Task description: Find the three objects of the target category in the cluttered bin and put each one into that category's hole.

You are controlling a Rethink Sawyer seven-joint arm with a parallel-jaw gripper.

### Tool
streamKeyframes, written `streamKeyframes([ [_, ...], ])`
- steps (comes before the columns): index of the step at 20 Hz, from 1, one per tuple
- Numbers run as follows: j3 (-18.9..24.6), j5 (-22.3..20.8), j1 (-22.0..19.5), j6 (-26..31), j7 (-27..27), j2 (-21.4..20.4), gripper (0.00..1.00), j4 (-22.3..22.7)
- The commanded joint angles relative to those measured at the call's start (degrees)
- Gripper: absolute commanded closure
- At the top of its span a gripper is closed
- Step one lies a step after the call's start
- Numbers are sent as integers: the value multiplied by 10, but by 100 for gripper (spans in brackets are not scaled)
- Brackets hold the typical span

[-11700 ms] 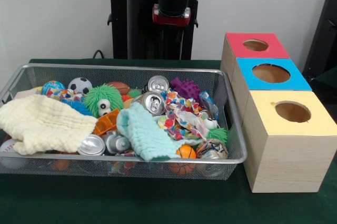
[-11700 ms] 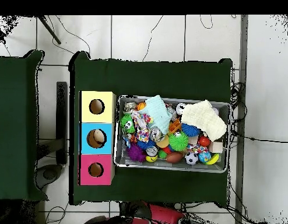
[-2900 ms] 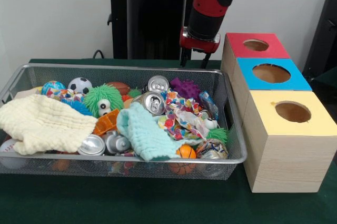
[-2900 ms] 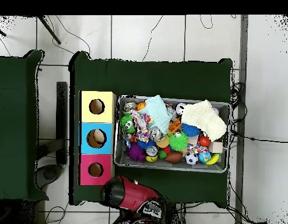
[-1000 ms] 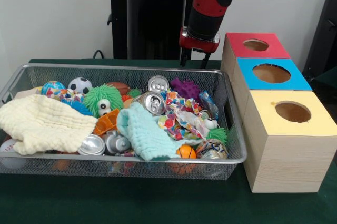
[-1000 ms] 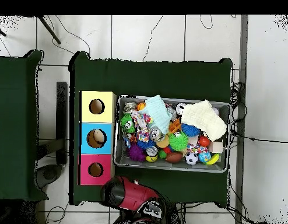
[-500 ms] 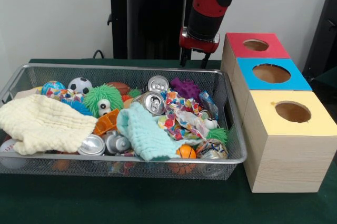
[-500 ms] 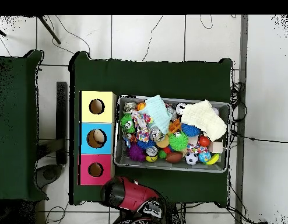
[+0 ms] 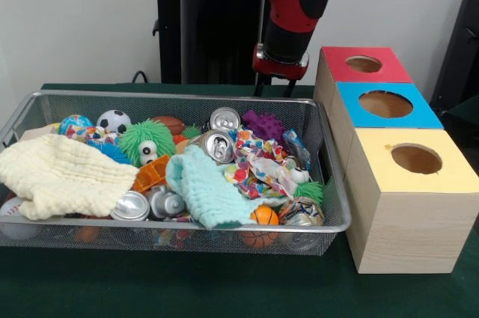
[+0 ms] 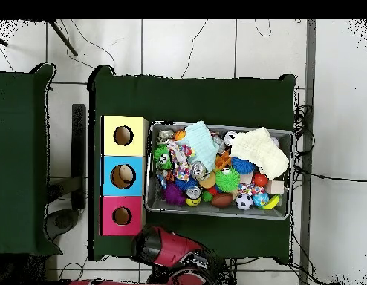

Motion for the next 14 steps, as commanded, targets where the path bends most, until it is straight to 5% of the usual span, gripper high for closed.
streamKeyframes([
  [1, 73, 23, -32, -74, 146, 46, 0, -59],
  [14, 98, 19, -57, -128, 159, 116, 0, -79],
])
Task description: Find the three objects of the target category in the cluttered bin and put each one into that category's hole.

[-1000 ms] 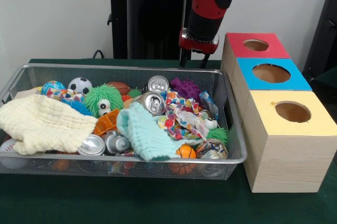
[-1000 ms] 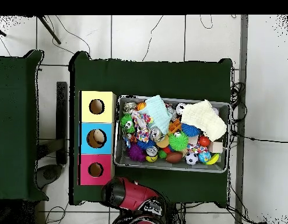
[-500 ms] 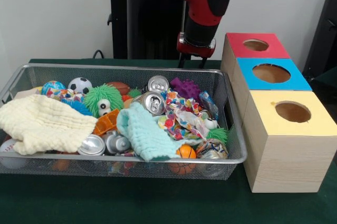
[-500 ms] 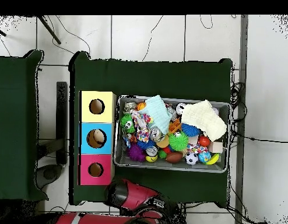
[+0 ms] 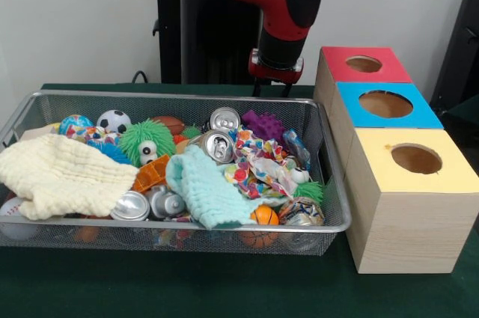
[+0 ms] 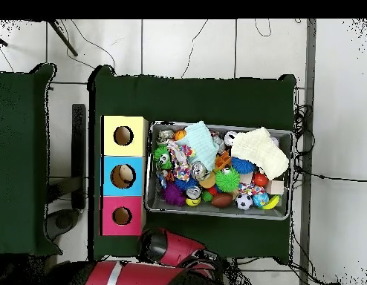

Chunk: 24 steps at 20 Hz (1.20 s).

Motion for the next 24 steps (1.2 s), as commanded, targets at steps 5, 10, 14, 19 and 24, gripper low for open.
streamKeyframes([
  [5, 79, 23, -21, -139, 177, 101, 0, -72],
  [10, 79, 25, -22, -154, 194, 100, 0, -55],
  [14, 75, 25, -18, -150, 190, 95, 0, -55],
  [19, 69, 26, -15, -128, 179, 78, 0, -56],
  [24, 63, 23, -8, -93, 172, 39, 0, -50],
])
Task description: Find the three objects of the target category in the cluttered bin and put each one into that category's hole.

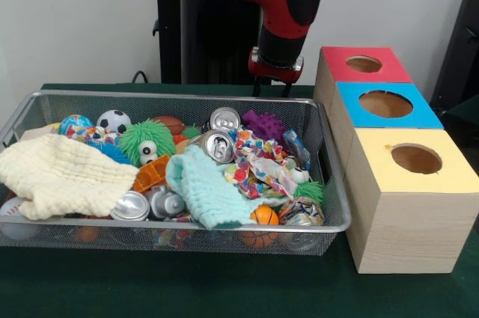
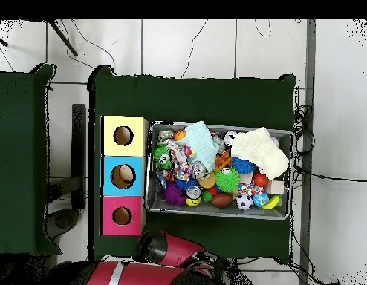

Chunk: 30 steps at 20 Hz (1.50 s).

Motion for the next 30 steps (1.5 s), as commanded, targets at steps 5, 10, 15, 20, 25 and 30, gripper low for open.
streamKeyframes([
  [5, 79, 28, -13, -59, 151, 26, 0, -64],
  [10, 55, 52, 34, -86, 176, 79, 0, -70],
  [15, 60, 67, 56, -93, 199, 88, 0, -61],
  [20, 68, 80, 60, -85, 217, 91, 0, -65],
  [25, 88, 80, 47, -97, 236, 107, 0, -76],
  [30, 79, 71, 50, -96, 246, 95, 0, -68],
])
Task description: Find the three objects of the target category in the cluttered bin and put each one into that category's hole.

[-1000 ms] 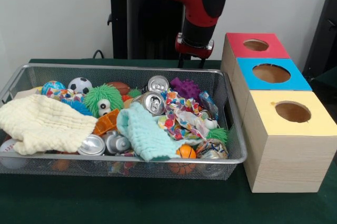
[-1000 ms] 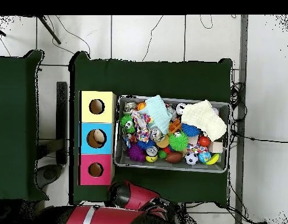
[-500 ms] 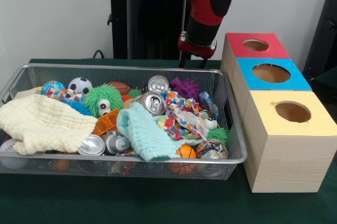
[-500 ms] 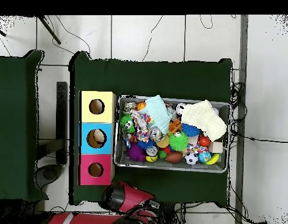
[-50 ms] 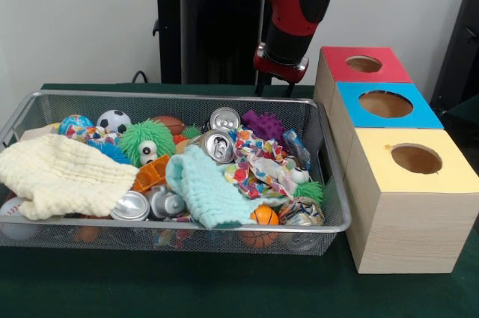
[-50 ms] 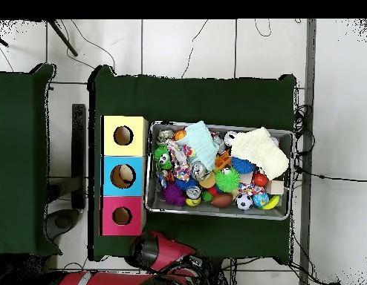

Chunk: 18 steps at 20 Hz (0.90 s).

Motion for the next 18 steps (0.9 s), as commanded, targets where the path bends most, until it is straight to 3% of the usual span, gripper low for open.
streamKeyframes([
  [1, 97, 40, -3, -82, 170, 91, 0, -68],
  [6, 83, 28, -1, -90, 188, 69, 0, -29],
  [13, 55, 12, 5, -67, 195, 6, 0, 25],
  [18, 64, -12, -22, -93, 206, 3, 0, 45],
])
